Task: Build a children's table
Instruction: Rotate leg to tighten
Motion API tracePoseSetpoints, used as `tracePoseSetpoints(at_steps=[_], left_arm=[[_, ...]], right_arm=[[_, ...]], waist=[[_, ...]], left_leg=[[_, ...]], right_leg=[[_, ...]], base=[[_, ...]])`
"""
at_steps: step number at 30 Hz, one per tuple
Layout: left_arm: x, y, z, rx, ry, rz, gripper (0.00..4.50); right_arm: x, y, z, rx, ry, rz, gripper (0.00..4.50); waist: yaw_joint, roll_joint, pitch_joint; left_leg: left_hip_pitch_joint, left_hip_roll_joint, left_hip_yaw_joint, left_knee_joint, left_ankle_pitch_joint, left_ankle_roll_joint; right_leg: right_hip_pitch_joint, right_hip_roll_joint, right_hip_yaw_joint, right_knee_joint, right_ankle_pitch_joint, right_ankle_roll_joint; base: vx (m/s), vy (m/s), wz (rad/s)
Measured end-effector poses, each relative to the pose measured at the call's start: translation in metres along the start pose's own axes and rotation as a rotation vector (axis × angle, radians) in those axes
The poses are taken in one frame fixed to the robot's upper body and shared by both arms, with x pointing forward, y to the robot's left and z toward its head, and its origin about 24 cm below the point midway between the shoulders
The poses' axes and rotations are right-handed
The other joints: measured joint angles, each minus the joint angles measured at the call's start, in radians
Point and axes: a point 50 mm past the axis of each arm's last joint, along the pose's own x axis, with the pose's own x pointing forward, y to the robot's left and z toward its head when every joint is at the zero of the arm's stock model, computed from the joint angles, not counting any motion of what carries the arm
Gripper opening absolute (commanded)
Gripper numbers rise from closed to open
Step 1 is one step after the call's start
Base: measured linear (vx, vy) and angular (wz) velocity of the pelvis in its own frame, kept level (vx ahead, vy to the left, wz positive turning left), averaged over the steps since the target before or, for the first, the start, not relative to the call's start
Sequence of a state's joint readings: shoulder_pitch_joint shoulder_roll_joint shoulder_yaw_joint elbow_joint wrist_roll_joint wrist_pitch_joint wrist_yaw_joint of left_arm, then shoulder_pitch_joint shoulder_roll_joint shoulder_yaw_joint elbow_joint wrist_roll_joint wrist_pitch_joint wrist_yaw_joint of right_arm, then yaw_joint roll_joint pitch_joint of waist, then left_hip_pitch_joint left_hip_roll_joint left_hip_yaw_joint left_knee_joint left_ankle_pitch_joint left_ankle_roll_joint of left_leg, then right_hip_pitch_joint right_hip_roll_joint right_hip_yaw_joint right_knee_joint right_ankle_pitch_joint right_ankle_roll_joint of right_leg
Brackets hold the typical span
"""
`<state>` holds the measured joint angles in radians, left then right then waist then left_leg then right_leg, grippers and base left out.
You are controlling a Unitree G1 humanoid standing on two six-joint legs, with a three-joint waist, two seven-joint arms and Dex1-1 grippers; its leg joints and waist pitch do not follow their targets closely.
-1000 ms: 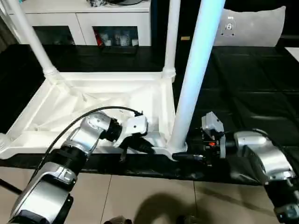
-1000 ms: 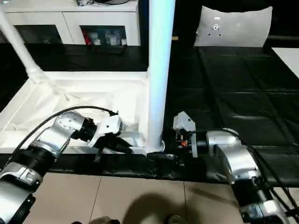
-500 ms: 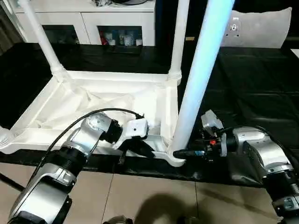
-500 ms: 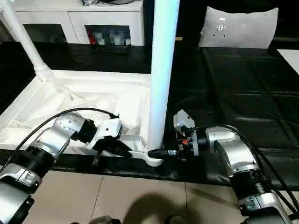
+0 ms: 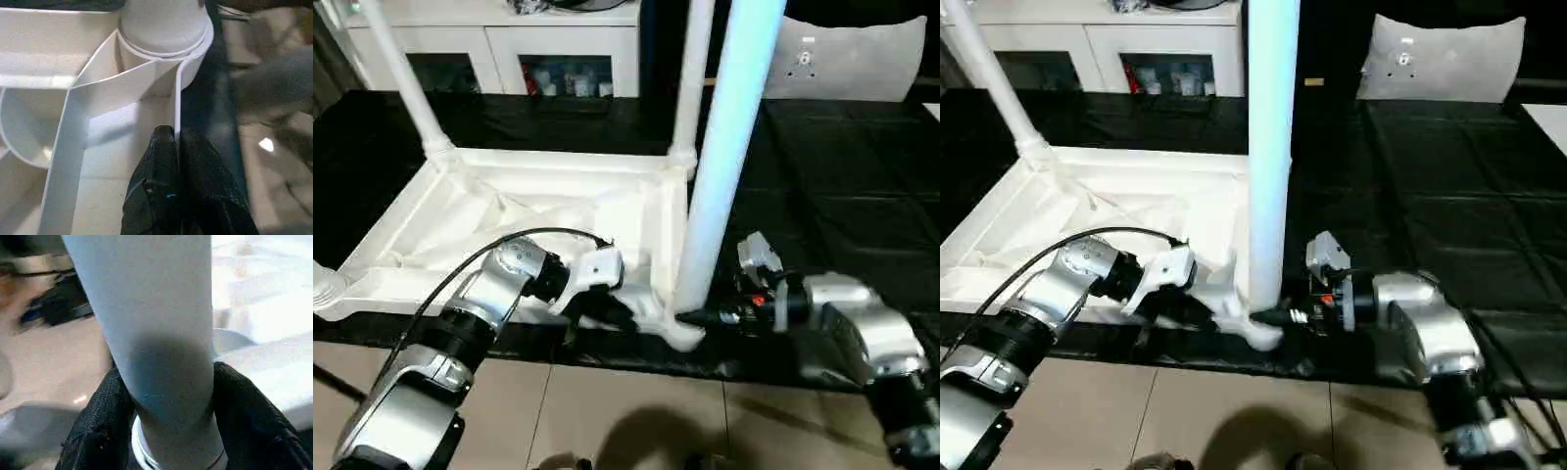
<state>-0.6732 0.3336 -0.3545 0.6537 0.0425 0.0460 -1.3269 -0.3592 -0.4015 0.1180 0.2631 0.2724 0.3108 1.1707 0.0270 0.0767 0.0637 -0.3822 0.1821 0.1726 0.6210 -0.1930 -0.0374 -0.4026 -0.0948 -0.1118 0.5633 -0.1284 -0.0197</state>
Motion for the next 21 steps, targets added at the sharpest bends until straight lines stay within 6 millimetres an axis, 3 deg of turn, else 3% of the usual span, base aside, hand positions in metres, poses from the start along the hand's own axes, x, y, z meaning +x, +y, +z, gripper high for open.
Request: tracePoseSetpoints(at_steps=[7,10,13,14,17,21], left_arm=[[0.024,0.021,0.012,-0.12,-0.027,0.267,0.0],[0.037,0.027,0.021,-0.157,-0.041,0.369,0.0],[0.049,0.031,0.027,-0.205,-0.078,0.442,0.0],[0.052,0.032,0.029,-0.215,-0.084,0.459,0.0],[0.056,0.033,0.033,-0.218,-0.093,0.482,0.0],[0.055,0.033,0.035,-0.211,-0.097,0.476,0.0]], right_arm=[[0.021,-0.019,0.004,0.099,-0.104,-0.492,1.99],[0.032,-0.027,0.009,0.138,-0.131,-0.679,1.99],[0.037,-0.034,0.012,0.182,-0.175,-0.81,1.99],[0.04,-0.035,0.013,0.196,-0.19,-0.848,2.55],[0.044,-0.036,0.016,0.221,-0.224,-0.896,2.8],[0.043,-0.034,0.017,0.206,-0.246,-0.897,3.16]], waist=[[-0.069,0.0,0.0],[-0.101,0.002,0.0],[-0.121,0.002,0.0],[-0.128,0.002,0.0],[-0.139,0.006,-0.001],[-0.135,0.011,-0.004]], left_leg=[[0.002,-0.002,-0.002,0.0,0.001,-0.001],[-0.002,-0.003,-0.006,0.0,0.001,-0.001],[-0.006,-0.003,-0.008,0.0,0.001,-0.001],[-0.007,-0.003,-0.009,0.0,0.001,-0.001],[-0.01,-0.003,-0.011,0.0,0.001,-0.001],[-0.012,-0.003,-0.012,-0.001,0.001,0.004]], right_leg=[[0.001,0.0,-0.002,-0.004,-0.001,0.002],[0.001,-0.002,-0.007,-0.009,-0.001,0.002],[0.001,-0.002,-0.01,-0.012,-0.001,0.002],[0.001,-0.002,-0.011,-0.013,-0.001,0.002],[0.001,-0.002,-0.011,-0.014,0.0,0.001],[0.0,-0.002,-0.012,-0.014,0.005,-0.003]], base=[[0.0,0.0,0.0],[0.0,0.0,0.0],[0.0,0.0,0.0],[0.0,0.0,0.0],[0.0,0.0,0.0],[0.0,0.0,0.0]])
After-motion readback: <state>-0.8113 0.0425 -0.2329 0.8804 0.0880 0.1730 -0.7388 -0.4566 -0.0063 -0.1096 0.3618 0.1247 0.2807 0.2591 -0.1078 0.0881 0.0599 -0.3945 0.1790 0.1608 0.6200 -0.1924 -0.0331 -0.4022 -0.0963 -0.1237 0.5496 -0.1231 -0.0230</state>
